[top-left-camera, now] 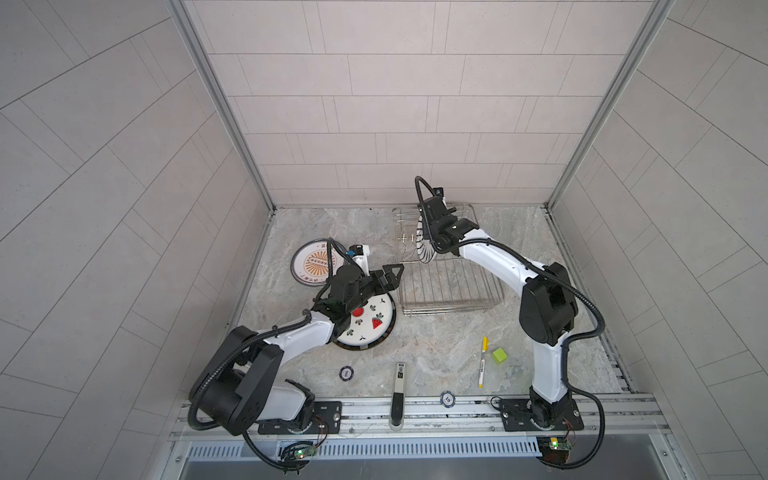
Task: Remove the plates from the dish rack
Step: 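Move the right gripper to the blue-striped plate in the rack and grip its rim, then lift the blue-striped plate up out of the rack with the right gripper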
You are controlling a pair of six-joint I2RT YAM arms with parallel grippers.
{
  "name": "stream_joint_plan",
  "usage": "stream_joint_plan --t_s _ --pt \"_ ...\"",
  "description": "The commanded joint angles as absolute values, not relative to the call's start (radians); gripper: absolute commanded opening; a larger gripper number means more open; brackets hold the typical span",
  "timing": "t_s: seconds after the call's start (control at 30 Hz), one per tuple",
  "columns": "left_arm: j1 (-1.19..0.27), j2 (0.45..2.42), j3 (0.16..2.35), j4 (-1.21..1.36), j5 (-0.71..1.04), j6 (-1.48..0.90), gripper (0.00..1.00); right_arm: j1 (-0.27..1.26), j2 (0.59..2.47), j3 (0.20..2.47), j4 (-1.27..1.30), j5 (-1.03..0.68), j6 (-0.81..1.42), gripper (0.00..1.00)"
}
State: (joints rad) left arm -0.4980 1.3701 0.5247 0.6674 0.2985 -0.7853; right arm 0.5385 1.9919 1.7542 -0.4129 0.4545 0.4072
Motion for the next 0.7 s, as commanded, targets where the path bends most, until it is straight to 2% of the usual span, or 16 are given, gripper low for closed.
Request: stream_joint_plan --t_s 0.0,0.67 --pt "-0.505 1.339 0.503 0.719 0.314 -0.798 1.0 0.539 1.978 1.758 -0.428 0.497 0.39 0.12" --pt "-0.505 1.3 0.482 0.683 0.278 -0.775 1.0 0.56 1.93 1.804 -0.434 0.586 0.32 0.12"
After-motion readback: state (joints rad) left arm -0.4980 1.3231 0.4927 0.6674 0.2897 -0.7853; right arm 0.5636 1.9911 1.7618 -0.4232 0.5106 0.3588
